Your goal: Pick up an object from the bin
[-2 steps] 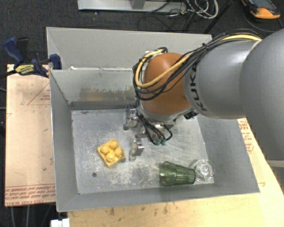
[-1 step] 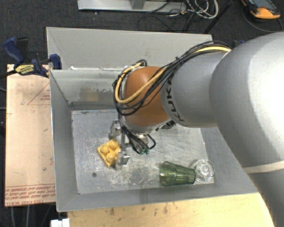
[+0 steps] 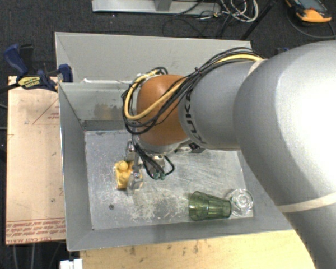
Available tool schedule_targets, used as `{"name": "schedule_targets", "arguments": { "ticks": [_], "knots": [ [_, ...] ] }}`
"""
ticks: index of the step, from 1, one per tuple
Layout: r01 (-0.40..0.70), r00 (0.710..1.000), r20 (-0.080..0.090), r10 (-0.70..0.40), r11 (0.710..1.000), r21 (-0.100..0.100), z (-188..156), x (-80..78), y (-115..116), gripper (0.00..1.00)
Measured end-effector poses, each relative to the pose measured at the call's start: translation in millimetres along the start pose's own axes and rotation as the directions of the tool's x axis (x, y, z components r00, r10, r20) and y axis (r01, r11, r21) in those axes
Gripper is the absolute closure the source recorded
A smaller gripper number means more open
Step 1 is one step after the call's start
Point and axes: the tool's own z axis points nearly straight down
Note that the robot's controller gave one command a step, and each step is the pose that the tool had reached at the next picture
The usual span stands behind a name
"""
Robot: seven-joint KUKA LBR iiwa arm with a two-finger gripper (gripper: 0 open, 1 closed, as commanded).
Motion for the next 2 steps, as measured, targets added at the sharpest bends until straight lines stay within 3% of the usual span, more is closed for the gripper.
{"name": "schedule_targets", "arguments": {
  "ticks": [1, 2],
  "knots": [
    [0.000, 1.000, 0.000, 0.000, 1.000, 0.000, 0.0, 0.0, 0.0, 1.00],
    [0.037, 0.999, 0.000, -0.037, 0.999, -0.001, -126.9, -0.7, 6.3, 1.00]
  ]
}}
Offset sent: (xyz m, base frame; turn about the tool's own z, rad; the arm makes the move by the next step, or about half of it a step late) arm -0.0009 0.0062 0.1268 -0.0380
